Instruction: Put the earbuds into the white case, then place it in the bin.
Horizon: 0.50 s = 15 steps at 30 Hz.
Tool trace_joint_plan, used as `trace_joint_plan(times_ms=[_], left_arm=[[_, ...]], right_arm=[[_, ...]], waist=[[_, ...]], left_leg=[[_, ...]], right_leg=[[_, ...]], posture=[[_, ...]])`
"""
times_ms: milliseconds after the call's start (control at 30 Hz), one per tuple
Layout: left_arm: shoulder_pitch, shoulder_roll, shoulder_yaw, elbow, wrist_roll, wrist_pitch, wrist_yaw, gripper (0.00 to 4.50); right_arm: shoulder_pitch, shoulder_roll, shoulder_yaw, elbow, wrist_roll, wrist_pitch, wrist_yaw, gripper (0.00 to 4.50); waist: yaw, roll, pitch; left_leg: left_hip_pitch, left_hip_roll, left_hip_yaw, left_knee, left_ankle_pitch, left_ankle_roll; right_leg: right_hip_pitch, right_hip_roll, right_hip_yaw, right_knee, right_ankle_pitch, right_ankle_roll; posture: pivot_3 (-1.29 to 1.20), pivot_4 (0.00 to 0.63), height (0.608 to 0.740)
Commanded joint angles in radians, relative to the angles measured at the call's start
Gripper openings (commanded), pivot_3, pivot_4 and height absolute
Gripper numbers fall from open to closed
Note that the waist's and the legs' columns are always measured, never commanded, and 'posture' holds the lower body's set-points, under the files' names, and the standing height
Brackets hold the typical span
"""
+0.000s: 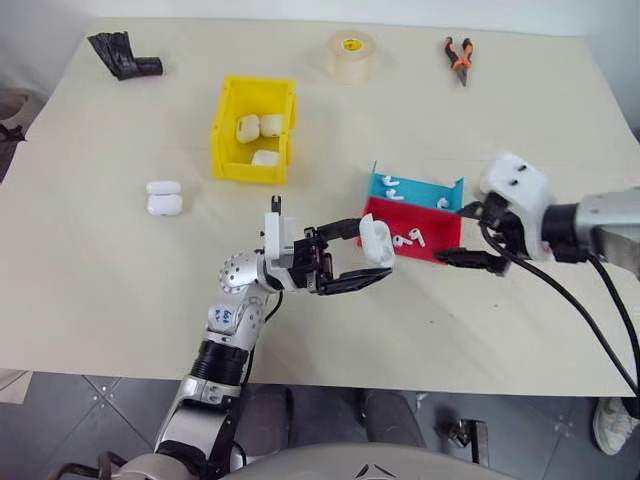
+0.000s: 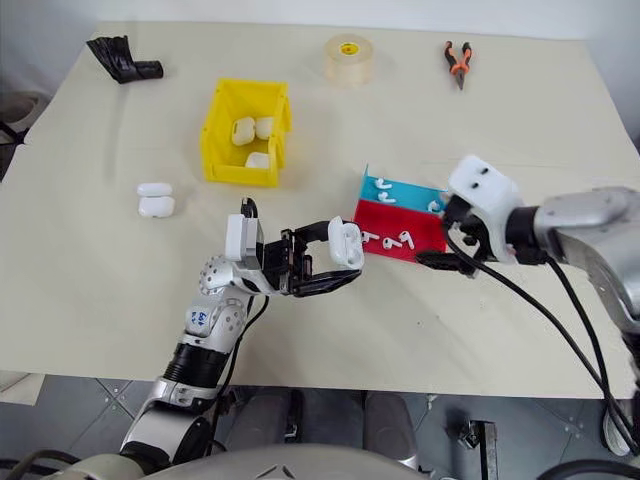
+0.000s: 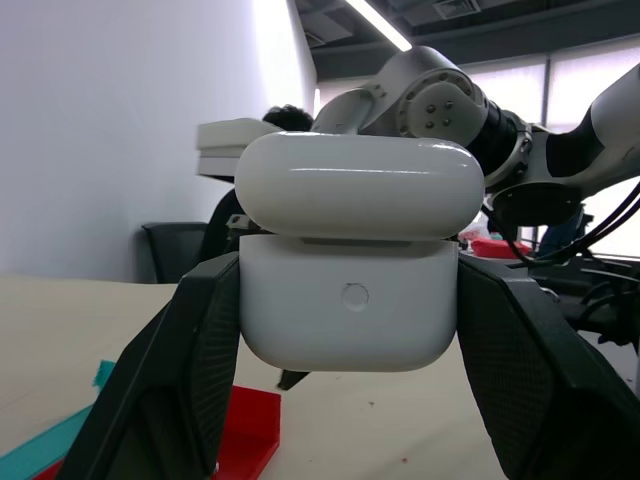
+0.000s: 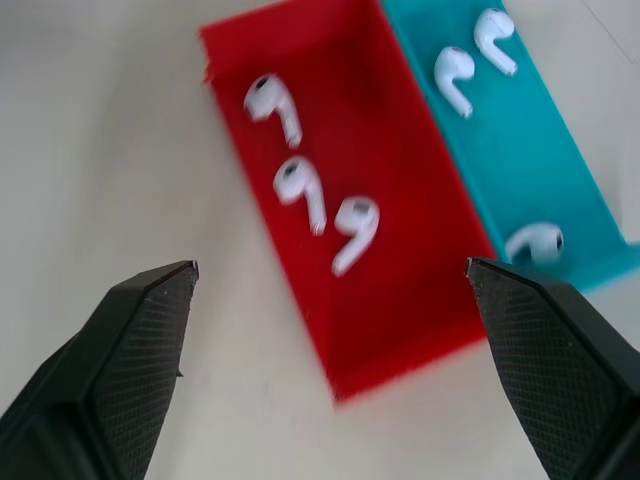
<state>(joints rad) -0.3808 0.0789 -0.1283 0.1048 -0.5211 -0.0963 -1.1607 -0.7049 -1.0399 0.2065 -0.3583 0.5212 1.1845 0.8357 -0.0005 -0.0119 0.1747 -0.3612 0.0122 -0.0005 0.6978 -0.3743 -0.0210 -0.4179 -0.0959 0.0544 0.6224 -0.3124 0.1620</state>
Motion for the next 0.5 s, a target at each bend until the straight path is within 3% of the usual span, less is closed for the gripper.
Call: trace_joint_plan(times_ms=[33, 100, 233, 500], left_arm=[[0.012, -0.006, 0.021, -0.054, -0.04, -0.004, 0.007, 2.8], [0.024, -0.002, 0.023, -0.065, -0.048, 0.001, 0.001, 2.8], [0.04, 0.001, 0.032, -0.078, -0.053, -0.007, 0.001, 2.8], [0.057, 0.021, 0.042, -0.109, -0.064, 0.018, 0.013, 2.8]], right_arm=[[-0.097, 0.027, 0.131, 0.059, -0.076, 0.015, 0.018, 4.5], [-0.132, 0.041, 0.199, 0.094, -0.115, 0.003, 0.033, 4.5], [-0.164, 0.072, 0.268, 0.16, -0.18, -0.024, 0.045, 4.5], [-0.181, 0.113, 0.277, 0.194, -0.227, -0.017, 0.06, 4.5]], waist=[[0.0, 0.0, 0.0], [0.002, 0.001, 0.0], [-0.003, 0.001, 0.0], [-0.004, 0.001, 0.0]], left_leg=[[-0.002, 0.0, 0.0, 0.0, 0.0, 0.0], [-0.011, -0.001, -0.001, 0.003, 0.0, 0.0], [-0.013, -0.001, -0.001, 0.002, 0.0, 0.0], [-0.013, -0.001, -0.002, 0.002, 0.001, -0.001]], right_leg=[[-0.002, 0.0, 0.0, 0.0, 0.0, 0.0], [-0.01, -0.002, -0.001, 0.005, 0.0, 0.0], [-0.011, -0.003, -0.008, 0.005, 0.0, 0.0], [-0.011, -0.003, -0.011, 0.005, 0.0, 0.0]], posture=[[0.0, 0.15, 0.74], [0.0, 0.15, 0.74], [0.0, 0.15, 0.74], [0.0, 0.15, 0.74]])
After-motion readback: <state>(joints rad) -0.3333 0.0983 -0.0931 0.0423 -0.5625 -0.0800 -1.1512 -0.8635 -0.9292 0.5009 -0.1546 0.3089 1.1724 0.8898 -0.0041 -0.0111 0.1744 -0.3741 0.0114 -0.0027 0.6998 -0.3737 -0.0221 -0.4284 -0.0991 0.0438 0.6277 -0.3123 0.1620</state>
